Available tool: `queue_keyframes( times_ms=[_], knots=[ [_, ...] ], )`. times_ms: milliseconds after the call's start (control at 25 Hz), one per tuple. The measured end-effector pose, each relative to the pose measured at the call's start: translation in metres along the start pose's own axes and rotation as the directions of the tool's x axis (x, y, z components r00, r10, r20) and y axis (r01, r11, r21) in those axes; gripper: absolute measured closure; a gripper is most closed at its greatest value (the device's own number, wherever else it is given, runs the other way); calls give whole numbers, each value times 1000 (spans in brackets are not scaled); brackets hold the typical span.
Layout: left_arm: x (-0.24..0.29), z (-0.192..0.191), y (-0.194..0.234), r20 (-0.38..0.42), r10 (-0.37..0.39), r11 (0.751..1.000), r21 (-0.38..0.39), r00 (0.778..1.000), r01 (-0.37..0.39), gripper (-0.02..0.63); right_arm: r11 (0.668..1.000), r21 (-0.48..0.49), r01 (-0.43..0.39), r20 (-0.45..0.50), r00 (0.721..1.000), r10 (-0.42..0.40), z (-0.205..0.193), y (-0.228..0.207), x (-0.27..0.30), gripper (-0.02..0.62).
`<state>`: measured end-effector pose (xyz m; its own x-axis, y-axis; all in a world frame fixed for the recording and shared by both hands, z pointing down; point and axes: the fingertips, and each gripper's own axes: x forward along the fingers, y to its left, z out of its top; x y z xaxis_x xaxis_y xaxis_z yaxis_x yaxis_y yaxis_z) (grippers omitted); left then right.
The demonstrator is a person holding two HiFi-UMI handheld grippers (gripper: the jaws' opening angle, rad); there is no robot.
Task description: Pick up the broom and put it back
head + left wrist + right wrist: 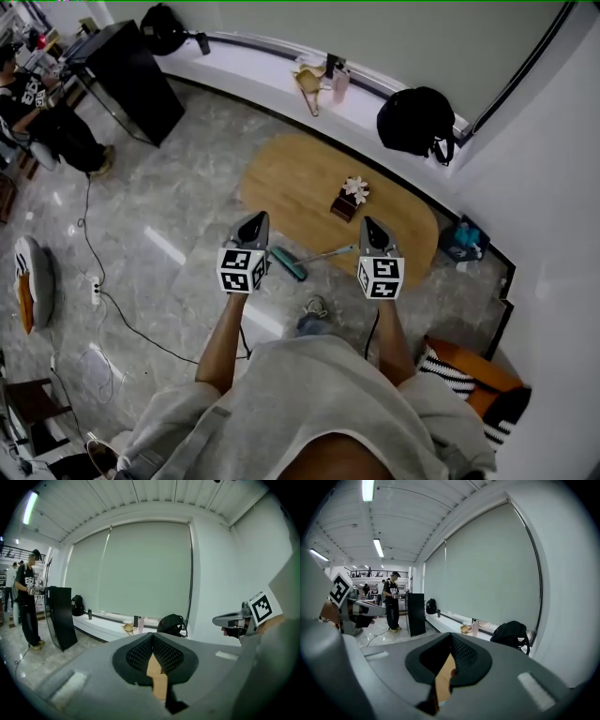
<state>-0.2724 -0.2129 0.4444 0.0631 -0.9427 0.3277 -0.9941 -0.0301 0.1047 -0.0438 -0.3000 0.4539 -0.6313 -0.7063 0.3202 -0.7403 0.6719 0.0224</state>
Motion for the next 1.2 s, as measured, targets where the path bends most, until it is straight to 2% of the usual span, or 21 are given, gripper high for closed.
queue_keyframes(
  times_ms=[400, 680, 1200],
  knots=[
    [49, -13, 3, -65, 28, 1000, 4, 998, -28, 603, 998, 58, -23, -45, 999, 26, -23, -34, 49, 595],
    [67, -36, -6, -148, -27, 999, -22, 989, 23, 603, 996, 88, -13, -101, 995, 22, -52, -35, 54, 595],
    [80, -103, 4, -211, -104, 993, -70, 972, 91, 603, 990, 139, 36, -219, 976, -5, -125, 3, 46, 595]
  ],
)
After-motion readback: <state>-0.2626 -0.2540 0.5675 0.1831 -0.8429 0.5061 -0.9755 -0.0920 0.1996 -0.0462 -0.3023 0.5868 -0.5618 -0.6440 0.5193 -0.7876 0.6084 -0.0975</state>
